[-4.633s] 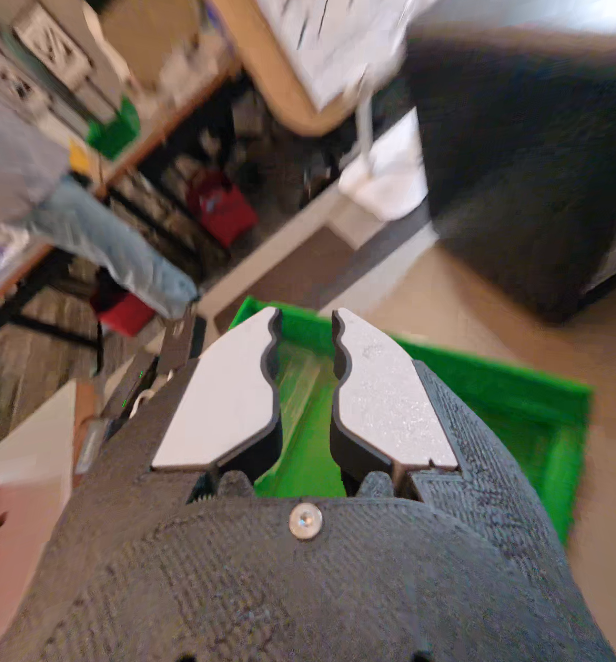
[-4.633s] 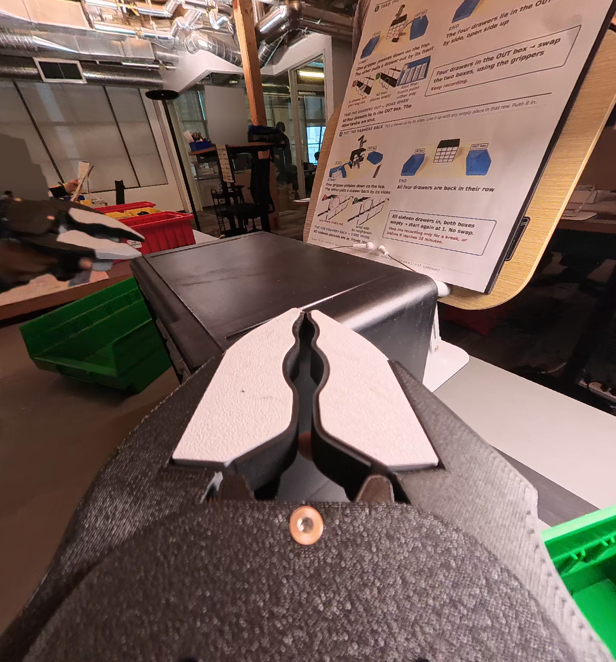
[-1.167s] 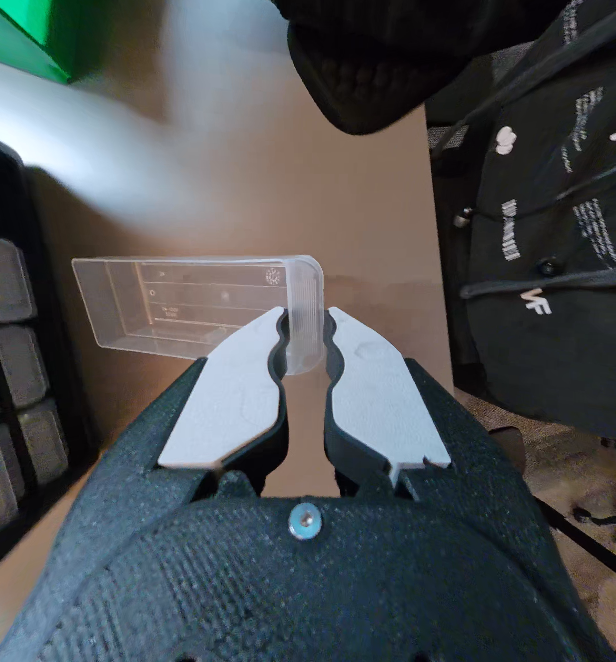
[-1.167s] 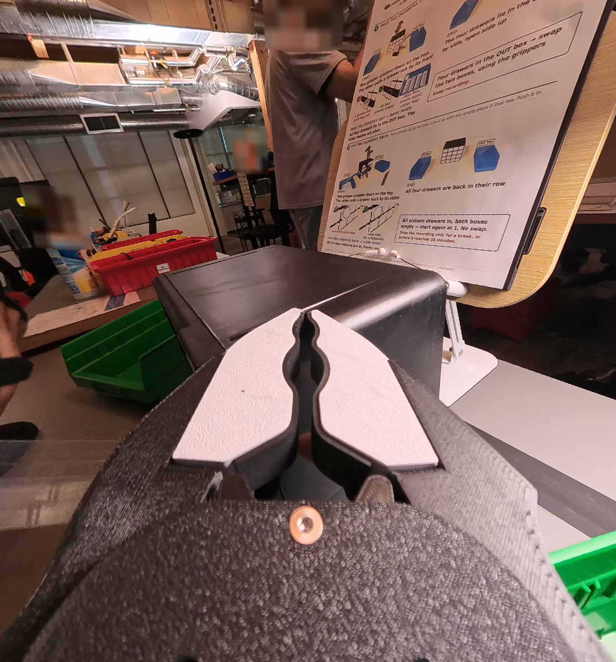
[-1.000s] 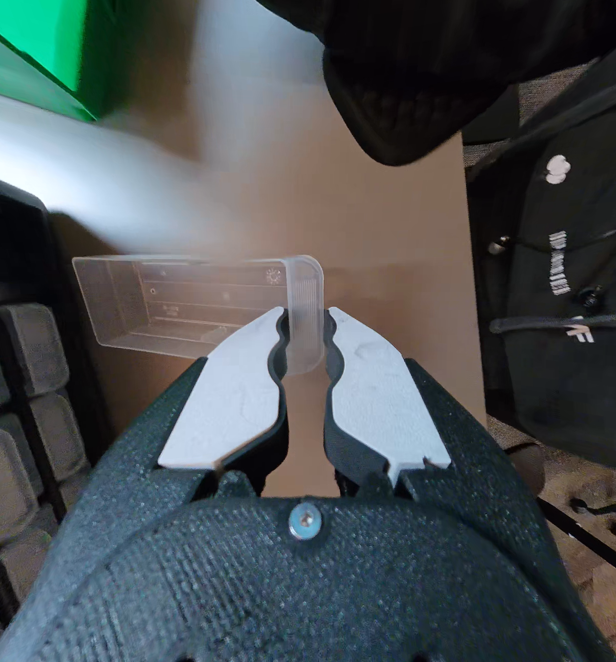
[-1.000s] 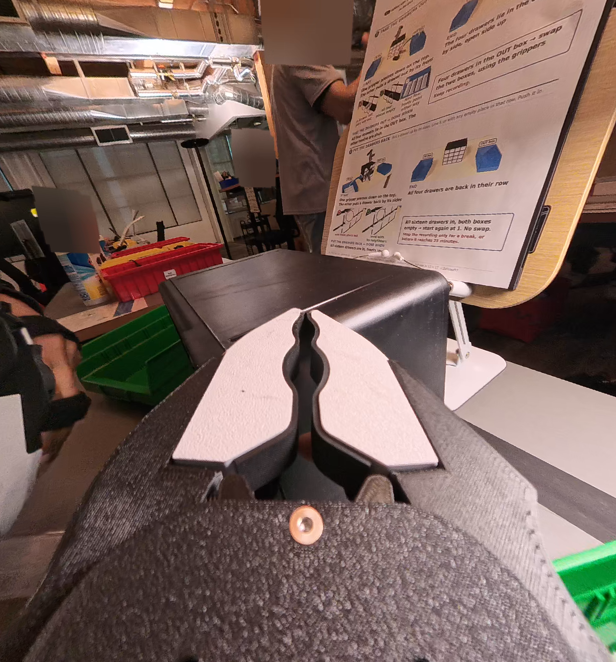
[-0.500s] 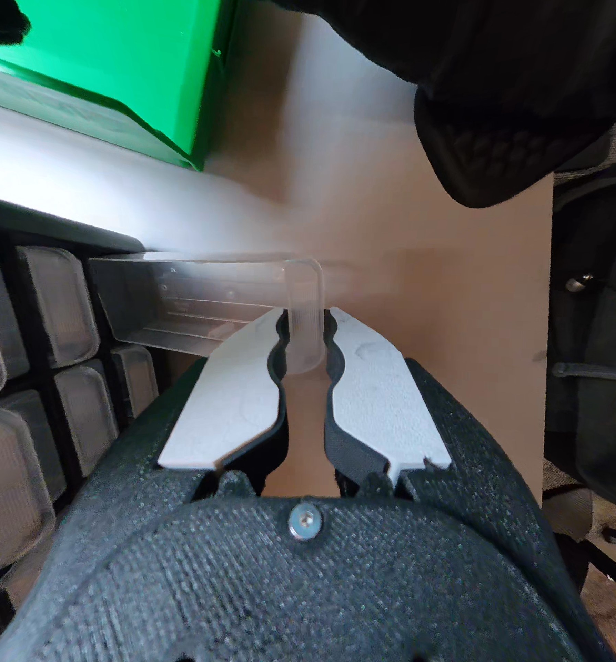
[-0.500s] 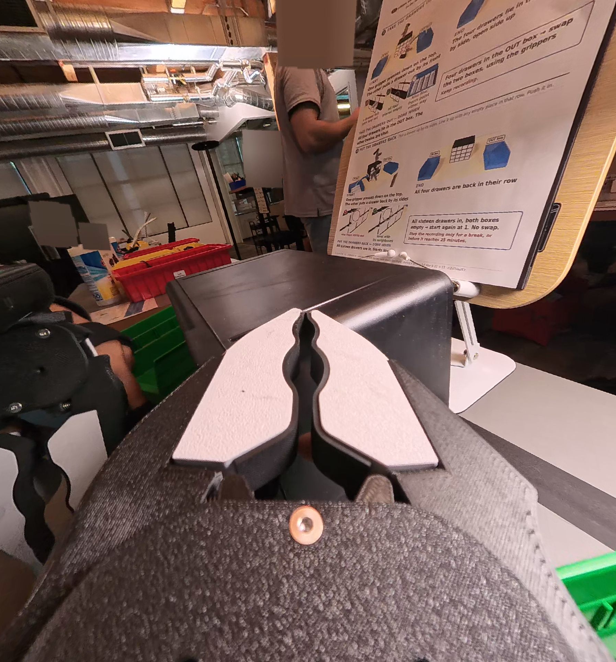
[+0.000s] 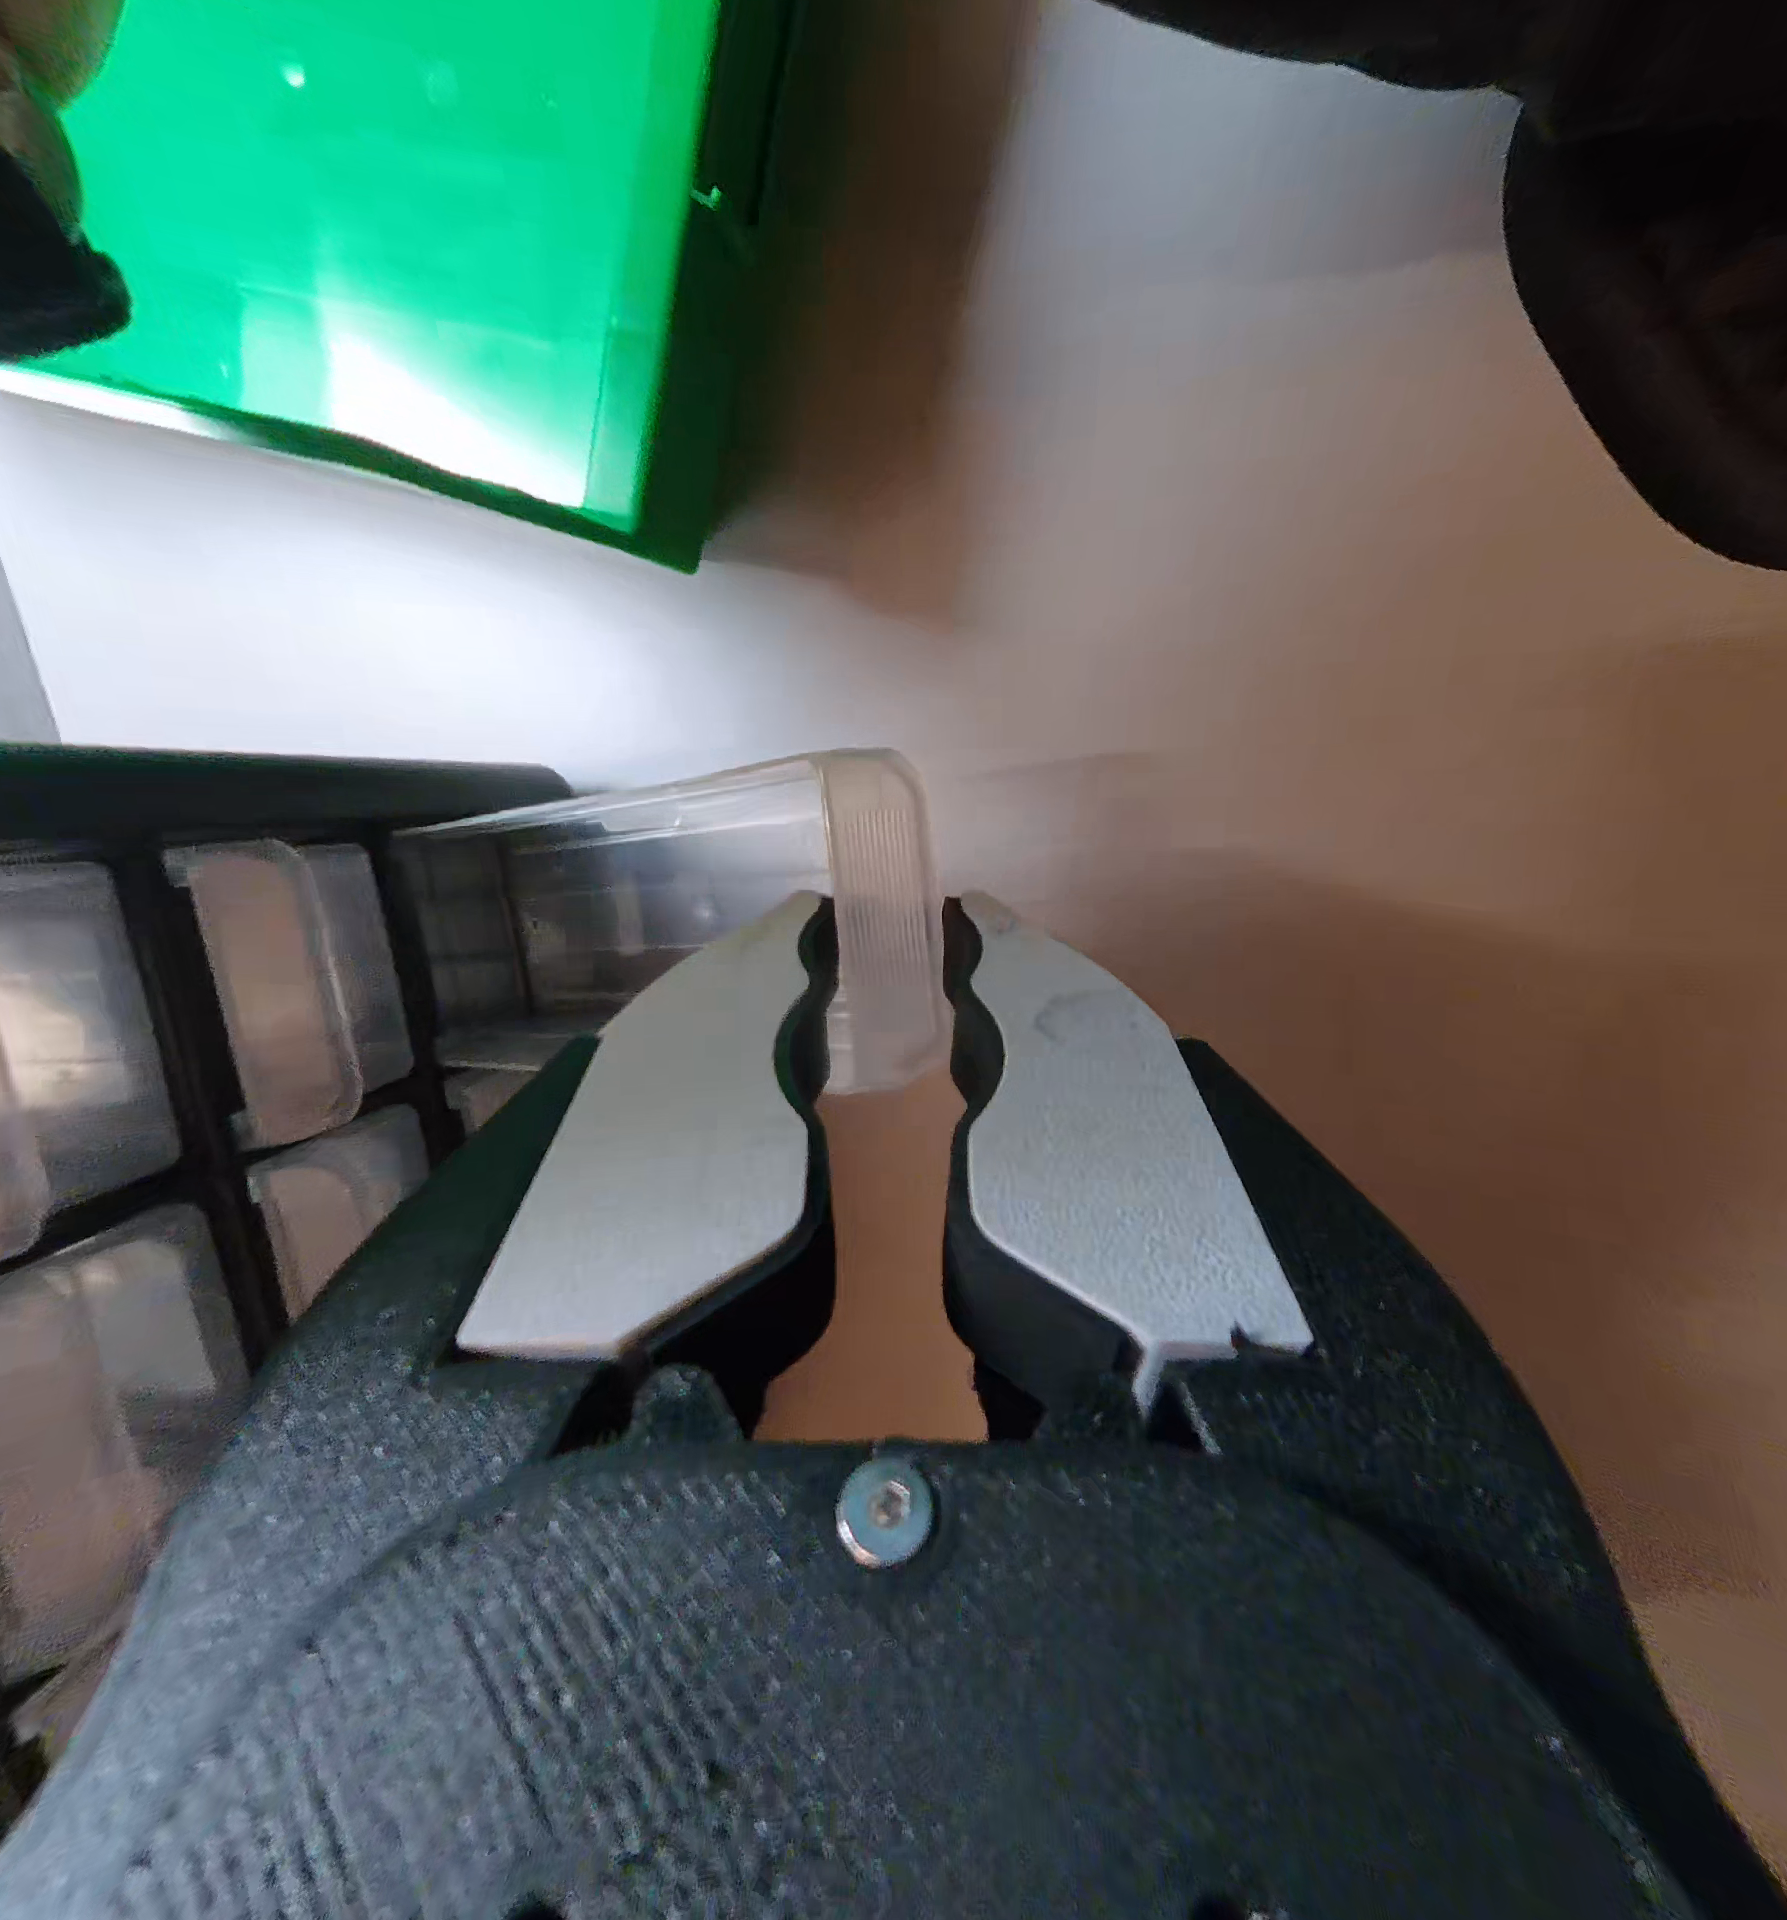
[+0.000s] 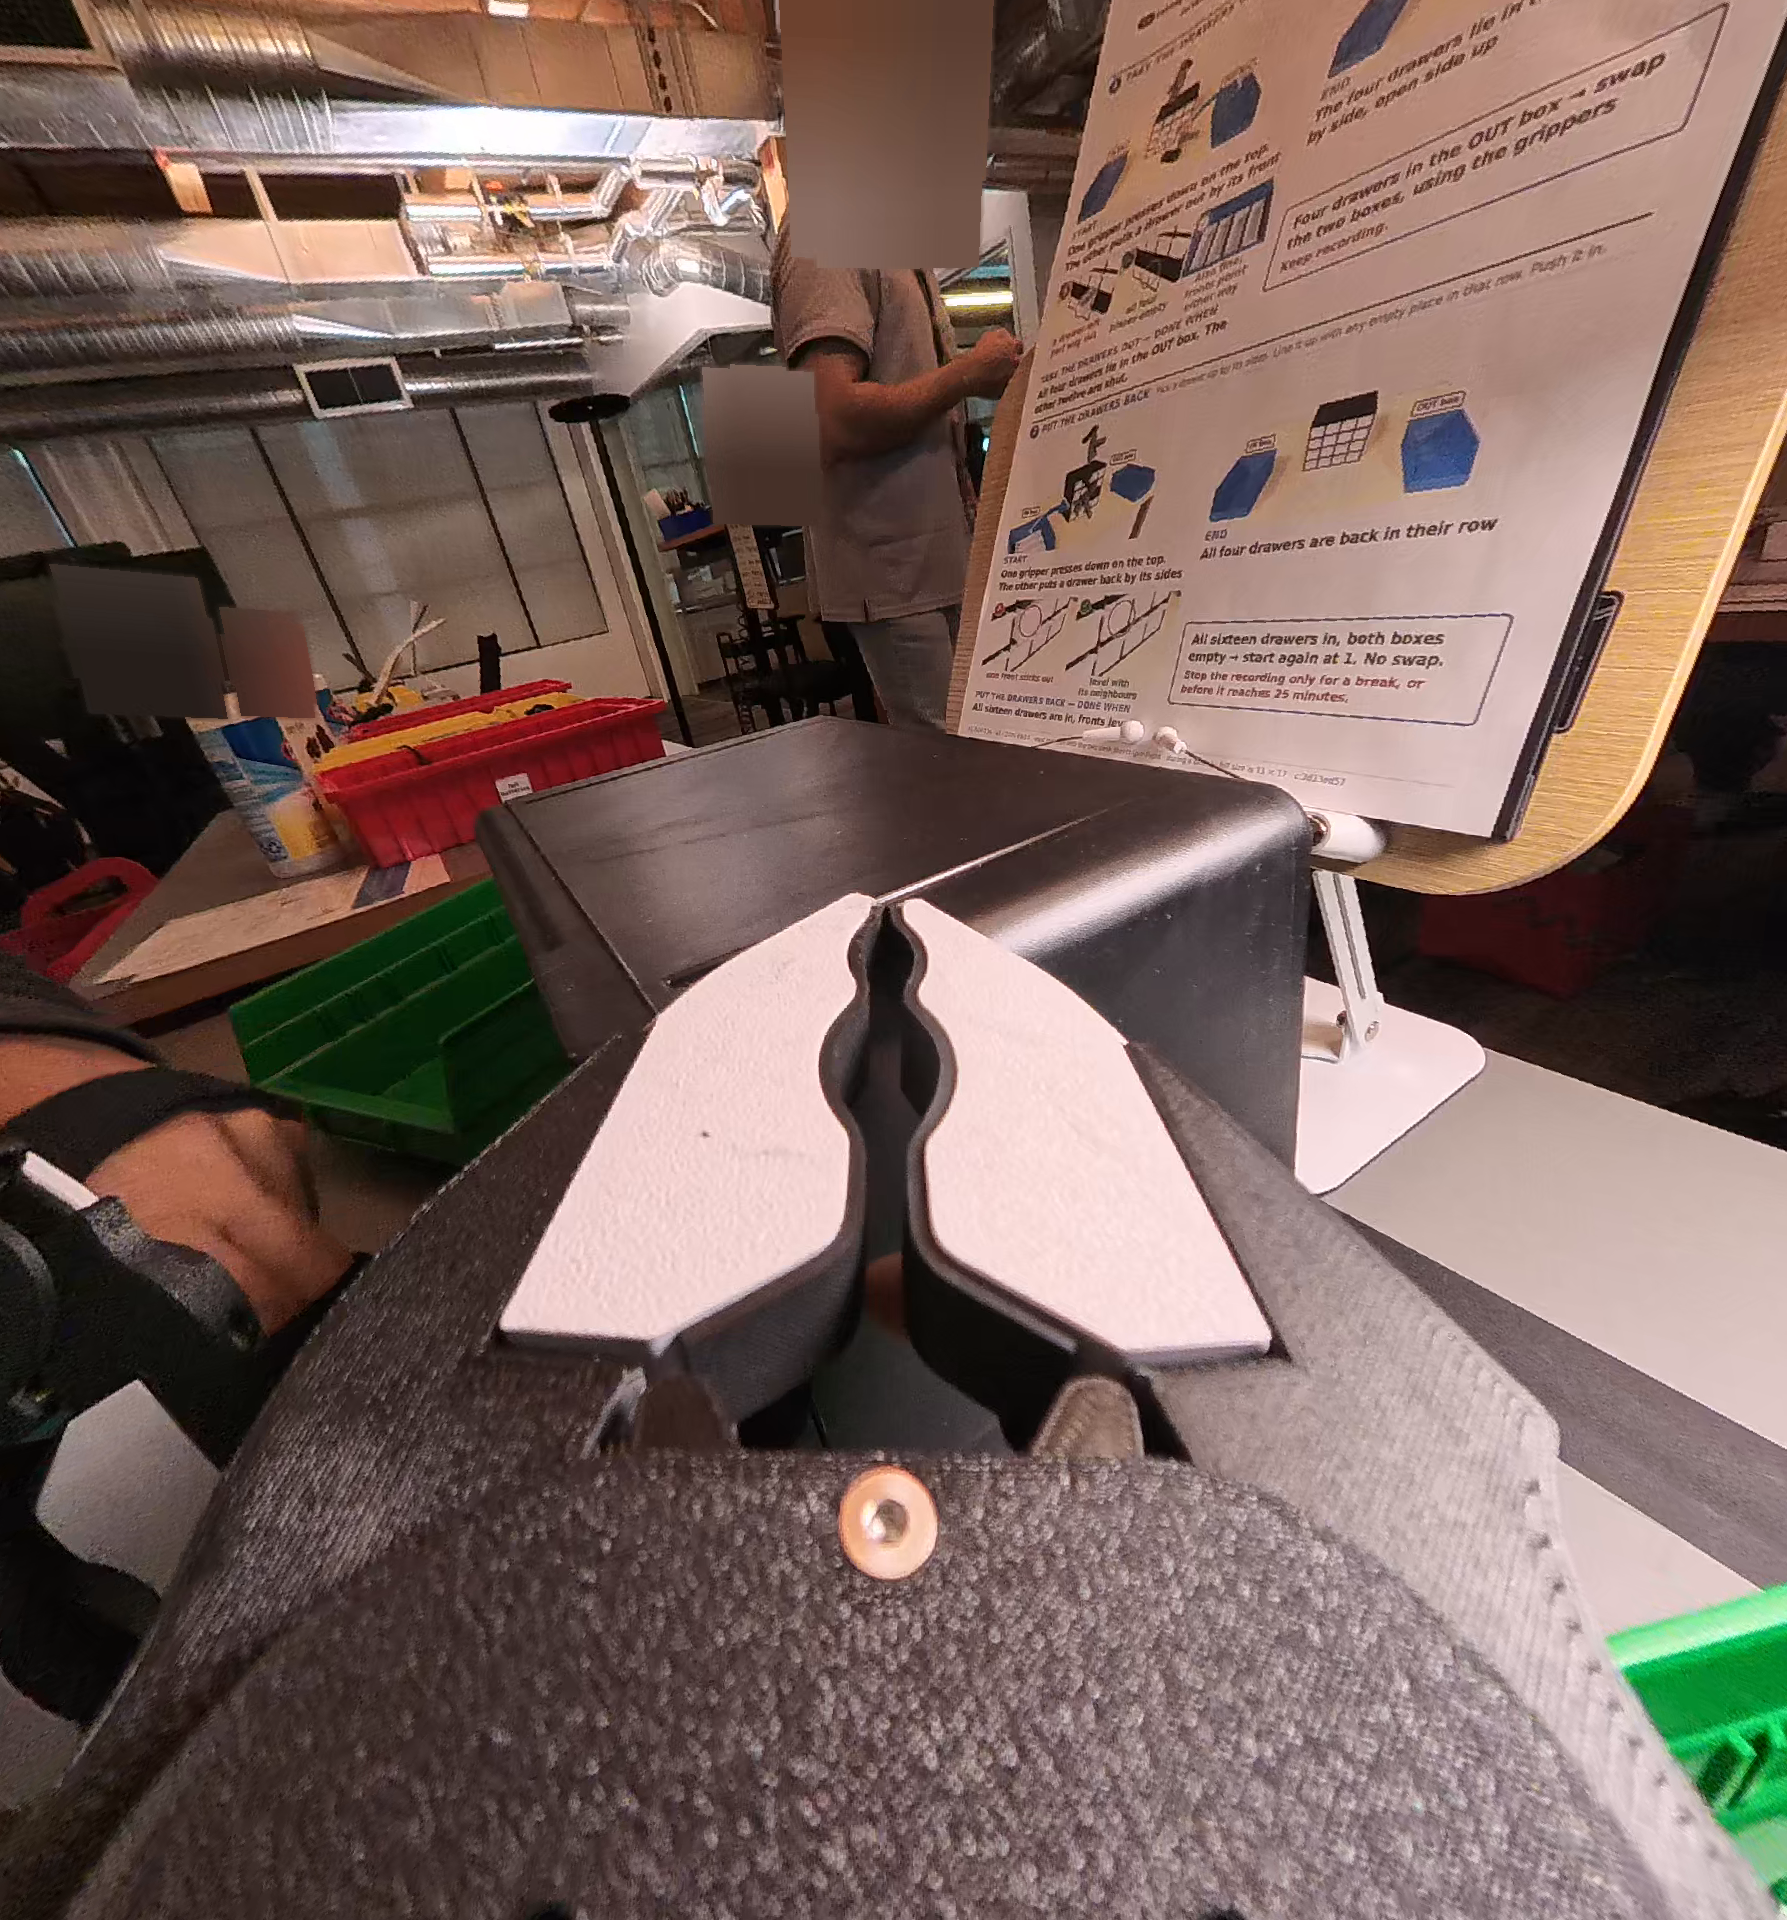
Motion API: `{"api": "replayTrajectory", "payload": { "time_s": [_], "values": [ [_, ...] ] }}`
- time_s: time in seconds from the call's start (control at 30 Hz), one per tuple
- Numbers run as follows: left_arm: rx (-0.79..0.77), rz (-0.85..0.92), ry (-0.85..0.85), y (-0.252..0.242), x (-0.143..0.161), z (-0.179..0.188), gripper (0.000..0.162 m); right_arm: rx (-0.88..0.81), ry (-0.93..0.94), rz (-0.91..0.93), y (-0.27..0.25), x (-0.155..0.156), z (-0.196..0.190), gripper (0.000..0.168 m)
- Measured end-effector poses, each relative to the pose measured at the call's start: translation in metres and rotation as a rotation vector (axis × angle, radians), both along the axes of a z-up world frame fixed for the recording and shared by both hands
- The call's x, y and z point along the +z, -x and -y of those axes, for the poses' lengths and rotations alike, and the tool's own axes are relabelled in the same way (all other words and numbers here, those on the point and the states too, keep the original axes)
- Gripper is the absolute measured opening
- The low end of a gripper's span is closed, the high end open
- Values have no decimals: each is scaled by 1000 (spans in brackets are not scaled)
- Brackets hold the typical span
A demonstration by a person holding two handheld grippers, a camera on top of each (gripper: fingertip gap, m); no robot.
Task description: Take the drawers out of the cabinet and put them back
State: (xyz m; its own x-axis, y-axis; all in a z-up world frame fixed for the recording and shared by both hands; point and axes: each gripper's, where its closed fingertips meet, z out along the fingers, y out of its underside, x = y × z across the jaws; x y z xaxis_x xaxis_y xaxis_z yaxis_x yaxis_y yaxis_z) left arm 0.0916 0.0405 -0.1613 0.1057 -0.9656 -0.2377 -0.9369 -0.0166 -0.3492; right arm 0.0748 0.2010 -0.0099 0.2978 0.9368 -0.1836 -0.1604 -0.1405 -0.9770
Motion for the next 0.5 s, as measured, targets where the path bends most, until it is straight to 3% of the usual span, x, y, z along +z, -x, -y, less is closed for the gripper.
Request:
{"api": "replayTrajectory", "payload": {
  "time_s": [0.03, 0.23, 0.5],
  "values": [
    [-6, 15, -12, -1, -3, 1, 20, 1, 0, 1, 0, 0, 0, 0],
    [-12, 49, -123, 6, -25, -6, 19, 5, 0, 5, -1, 0, 0, 0],
    [156, 162, -398, 27, -25, -71, 32, 6, 0, 8, -2, 0, 0, 0]
  ]
}}
